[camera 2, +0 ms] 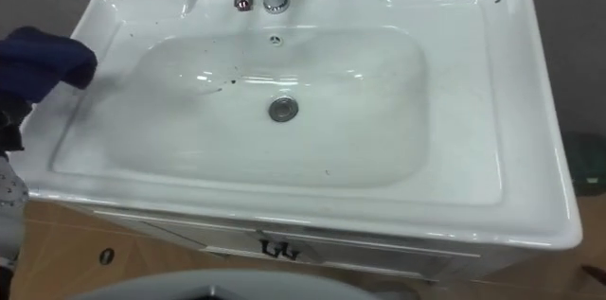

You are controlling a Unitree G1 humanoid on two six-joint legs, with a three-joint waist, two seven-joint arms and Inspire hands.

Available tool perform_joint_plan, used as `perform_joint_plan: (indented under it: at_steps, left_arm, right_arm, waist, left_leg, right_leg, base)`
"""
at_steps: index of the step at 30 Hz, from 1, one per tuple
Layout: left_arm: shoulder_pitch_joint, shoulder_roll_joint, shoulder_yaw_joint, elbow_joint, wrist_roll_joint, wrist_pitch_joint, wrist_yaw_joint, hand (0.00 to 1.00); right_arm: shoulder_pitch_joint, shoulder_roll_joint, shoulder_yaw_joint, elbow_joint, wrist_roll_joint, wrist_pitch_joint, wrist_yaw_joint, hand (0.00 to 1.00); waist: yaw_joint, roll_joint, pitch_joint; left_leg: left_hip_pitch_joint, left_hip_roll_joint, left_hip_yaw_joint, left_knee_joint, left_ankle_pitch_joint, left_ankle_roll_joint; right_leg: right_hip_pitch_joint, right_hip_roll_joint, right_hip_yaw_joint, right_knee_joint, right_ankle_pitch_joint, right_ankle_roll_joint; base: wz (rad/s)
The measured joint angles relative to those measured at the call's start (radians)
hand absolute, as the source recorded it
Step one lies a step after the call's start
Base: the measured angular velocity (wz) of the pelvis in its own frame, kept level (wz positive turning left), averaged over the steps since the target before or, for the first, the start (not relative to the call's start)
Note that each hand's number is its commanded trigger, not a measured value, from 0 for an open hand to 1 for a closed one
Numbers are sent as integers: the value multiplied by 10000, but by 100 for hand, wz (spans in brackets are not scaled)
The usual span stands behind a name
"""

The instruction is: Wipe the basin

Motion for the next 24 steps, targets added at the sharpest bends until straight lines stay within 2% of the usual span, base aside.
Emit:
perform_joint_plan:
  at_steps: [4, 14, 19, 24]
  left_arm:
    - [173, -13, 0, 2, 0, 210, -9, 100]
    - [172, -11, 1, 0, 6, 232, -9, 100]
    - [171, -9, 0, 2, 6, 236, -9, 100]
    - [166, -5, 1, 2, 2, 261, -9, 100]
  right_arm:
    - [13, 0, 1, -46, 17, 144, -74, 0]
    - [6, 0, 0, -267, 77, 124, -224, 0]
    - [7, -3, 2, -243, 217, 131, -292, 0]
    - [7, -16, 1, -241, 244, 148, -301, 0]
  waist:
    - [-5, -101, 7]
    - [-5, -226, 23]
    - [2, -287, 74]
    - [1, -304, 79]
  left_leg:
    - [-70, -1, -90, 67, 0, 0]
    - [-167, -7, -110, 119, 0, 0]
    - [-179, -12, -114, 118, -1, 0]
    - [-193, -17, -114, 118, -1, 0]
  right_leg:
    - [-6, 7, -37, -4, 2, -4]
    - [-18, -17, -236, -33, 8, -16]
    - [-20, -21, -251, -44, 7, -17]
    - [-49, -28, -238, -40, 7, -16]
  base:
    - [5]
    - [2]
    - [0]
    - [0]
